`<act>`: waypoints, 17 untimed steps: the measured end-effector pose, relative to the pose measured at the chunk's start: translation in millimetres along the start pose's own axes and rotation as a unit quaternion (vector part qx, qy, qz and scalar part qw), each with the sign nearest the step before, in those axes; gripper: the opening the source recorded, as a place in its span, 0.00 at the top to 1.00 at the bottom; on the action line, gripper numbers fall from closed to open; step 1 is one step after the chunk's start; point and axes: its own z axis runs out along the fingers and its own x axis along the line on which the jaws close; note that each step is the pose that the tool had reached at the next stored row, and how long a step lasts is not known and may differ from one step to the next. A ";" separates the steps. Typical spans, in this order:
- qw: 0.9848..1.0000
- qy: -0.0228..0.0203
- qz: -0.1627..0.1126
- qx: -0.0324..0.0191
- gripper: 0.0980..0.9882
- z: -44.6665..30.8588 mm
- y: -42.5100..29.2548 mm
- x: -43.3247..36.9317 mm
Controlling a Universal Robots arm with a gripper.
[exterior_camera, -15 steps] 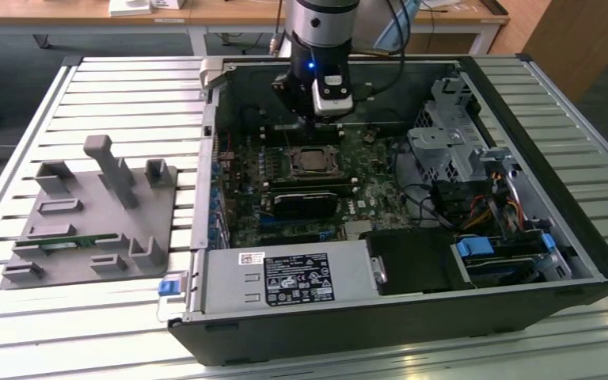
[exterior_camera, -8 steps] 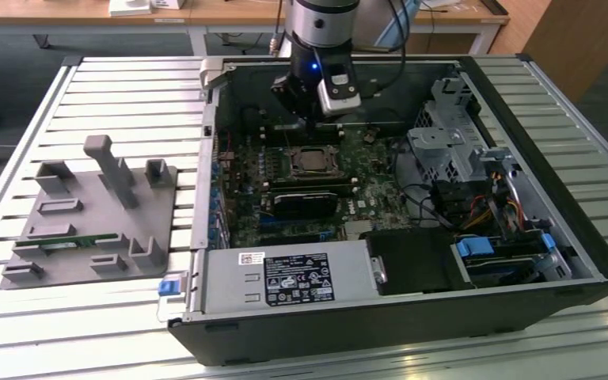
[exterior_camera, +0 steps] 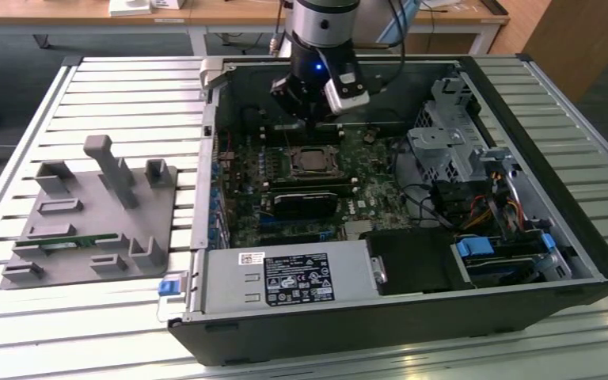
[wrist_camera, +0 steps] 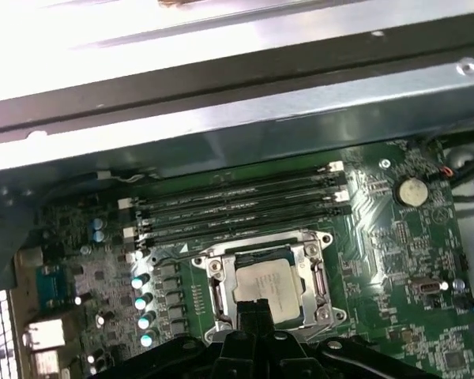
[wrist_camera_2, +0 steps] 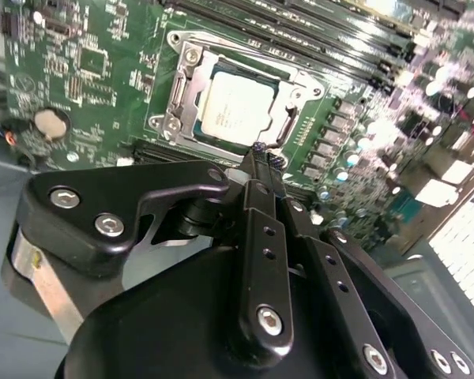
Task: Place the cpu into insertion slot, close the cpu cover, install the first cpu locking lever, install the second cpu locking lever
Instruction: 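Install the first cpu locking lever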
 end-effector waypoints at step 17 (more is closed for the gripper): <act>0.994 -0.005 -0.106 0.004 0.99 0.5 -1.1 5.6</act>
